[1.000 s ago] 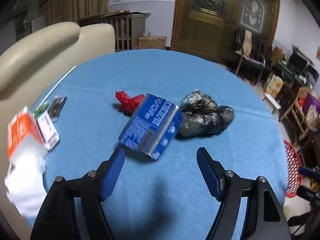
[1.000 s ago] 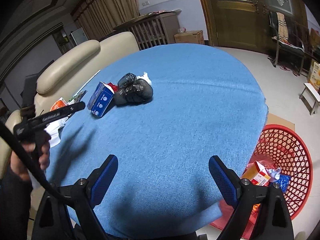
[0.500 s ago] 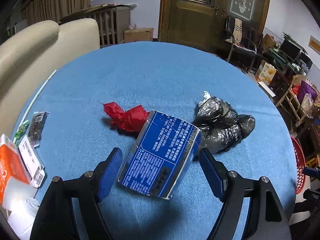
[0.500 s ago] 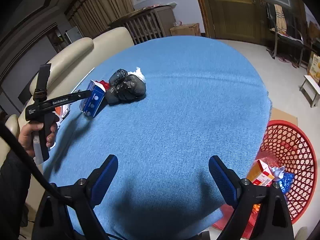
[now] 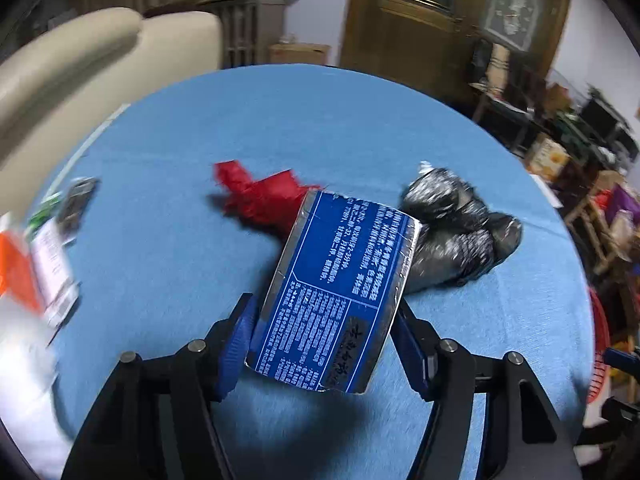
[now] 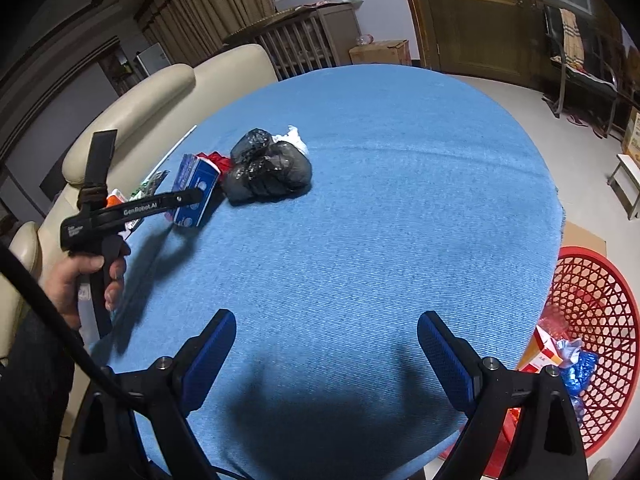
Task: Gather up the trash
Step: 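Grasp the blue medicine box with the left gripper, then grasp the black plastic bag with the right gripper and lift it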
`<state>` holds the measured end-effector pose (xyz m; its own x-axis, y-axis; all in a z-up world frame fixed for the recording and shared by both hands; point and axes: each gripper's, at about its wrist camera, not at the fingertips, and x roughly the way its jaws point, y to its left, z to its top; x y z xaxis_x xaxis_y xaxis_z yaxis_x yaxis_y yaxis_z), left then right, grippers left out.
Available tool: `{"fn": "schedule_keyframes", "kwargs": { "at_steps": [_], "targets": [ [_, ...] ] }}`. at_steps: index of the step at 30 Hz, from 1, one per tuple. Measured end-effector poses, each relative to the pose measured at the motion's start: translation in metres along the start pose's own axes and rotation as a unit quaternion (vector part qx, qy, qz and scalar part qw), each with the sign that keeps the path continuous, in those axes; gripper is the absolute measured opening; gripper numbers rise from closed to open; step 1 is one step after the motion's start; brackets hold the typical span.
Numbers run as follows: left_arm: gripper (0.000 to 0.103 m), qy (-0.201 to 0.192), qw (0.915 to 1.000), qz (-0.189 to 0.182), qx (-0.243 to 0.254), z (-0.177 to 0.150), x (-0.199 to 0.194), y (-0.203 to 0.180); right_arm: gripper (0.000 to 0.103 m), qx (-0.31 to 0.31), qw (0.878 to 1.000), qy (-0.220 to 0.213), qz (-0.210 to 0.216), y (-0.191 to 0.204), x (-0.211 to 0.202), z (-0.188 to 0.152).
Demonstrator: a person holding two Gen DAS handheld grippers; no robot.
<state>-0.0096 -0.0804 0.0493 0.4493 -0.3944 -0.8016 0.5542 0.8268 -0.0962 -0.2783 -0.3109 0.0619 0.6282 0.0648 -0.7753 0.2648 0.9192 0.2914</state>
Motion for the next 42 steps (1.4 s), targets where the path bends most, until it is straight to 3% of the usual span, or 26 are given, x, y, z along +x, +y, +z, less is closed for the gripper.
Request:
{"fn": "schedule_keyframes", "kwargs": {
  "at_steps": [6, 11, 15, 19, 24, 28, 32, 35, 37, 39, 42],
  "targets": [
    [0.066, 0.006, 0.9975, 0.04, -0.058, -0.046, -0.033, 0.001, 0.094, -0.011, 1.0, -0.007, 0.009, 0.007, -0.002, 0.007],
    [0.066, 0.013, 0.9918, 0.068, -0.107, -0.08, -0.058, 0.005, 0.094, -0.035, 0.999, -0.024, 0.026, 0.018, 0.008, 0.033],
    [0.066, 0.013, 0.9896, 0.074, -0.123, -0.092, -0.065, 0.005, 0.094, -0.011, 0.997, -0.036, 0.067, 0.019, 0.036, 0.076],
    [0.066, 0.014, 0.9883, 0.09, -0.122, -0.095, -0.071, 0.003, 0.094, 0.023, 0.997, -0.02, 0.076, 0.018, 0.08, 0.115],
    [0.067, 0.014, 0.9872, 0.096, -0.126, -0.097, -0.074, 0.006, 0.094, 0.047, 0.997, 0.005, 0.065, 0.017, 0.13, 0.139],
    [0.067, 0.013, 0.9857, 0.096, -0.138, -0.099, -0.076, 0.009, 0.094, 0.054, 0.996, 0.019, 0.072, 0.022, 0.147, 0.139],
    [0.067, 0.01, 0.984, 0.104, -0.144, -0.096, -0.076, 0.011, 0.094, 0.014, 0.988, 0.053, 0.145, 0.049, 0.133, 0.118],
    [0.067, 0.009, 0.9829, 0.109, -0.148, -0.096, -0.077, 0.014, 0.094, -0.029, 0.983, 0.057, 0.174, 0.064, 0.114, 0.104],
    [0.067, 0.009, 0.9818, 0.113, -0.153, -0.095, -0.078, 0.017, 0.094, -0.043, 0.985, 0.044, 0.163, 0.065, 0.105, 0.105],
    [0.067, 0.009, 0.9808, 0.116, -0.157, -0.094, -0.079, 0.019, 0.094, -0.065, 0.99, 0.023, 0.123, 0.068, 0.103, 0.111],
    [0.067, 0.01, 0.9802, 0.119, -0.158, -0.095, -0.079, 0.02, 0.094, -0.098, 0.99, 0.031, 0.099, 0.078, 0.117, 0.115]
  ]
}}
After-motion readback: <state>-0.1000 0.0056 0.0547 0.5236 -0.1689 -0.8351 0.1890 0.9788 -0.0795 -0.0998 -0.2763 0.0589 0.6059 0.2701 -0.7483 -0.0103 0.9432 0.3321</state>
